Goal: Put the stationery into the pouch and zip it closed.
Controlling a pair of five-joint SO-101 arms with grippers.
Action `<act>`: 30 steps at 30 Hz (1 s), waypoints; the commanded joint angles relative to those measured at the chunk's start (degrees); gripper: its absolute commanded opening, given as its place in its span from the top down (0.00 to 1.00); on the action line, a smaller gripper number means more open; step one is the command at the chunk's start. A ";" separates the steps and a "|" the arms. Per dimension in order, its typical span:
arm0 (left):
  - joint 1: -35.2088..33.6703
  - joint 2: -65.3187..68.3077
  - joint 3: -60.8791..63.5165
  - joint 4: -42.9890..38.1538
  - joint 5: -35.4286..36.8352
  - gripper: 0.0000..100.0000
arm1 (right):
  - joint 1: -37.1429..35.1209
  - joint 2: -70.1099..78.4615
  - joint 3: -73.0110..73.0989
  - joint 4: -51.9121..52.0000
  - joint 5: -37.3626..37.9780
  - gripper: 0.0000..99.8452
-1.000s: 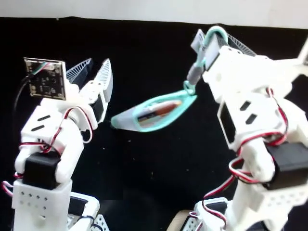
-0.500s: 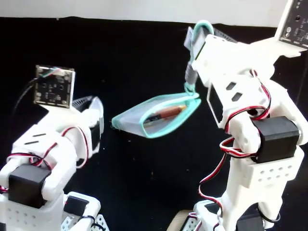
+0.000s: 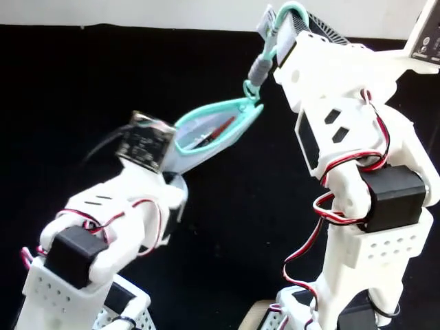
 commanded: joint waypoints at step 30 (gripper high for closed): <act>-5.05 -0.40 30.11 -43.60 -8.62 0.99 | -0.31 0.13 -1.54 2.51 0.35 0.99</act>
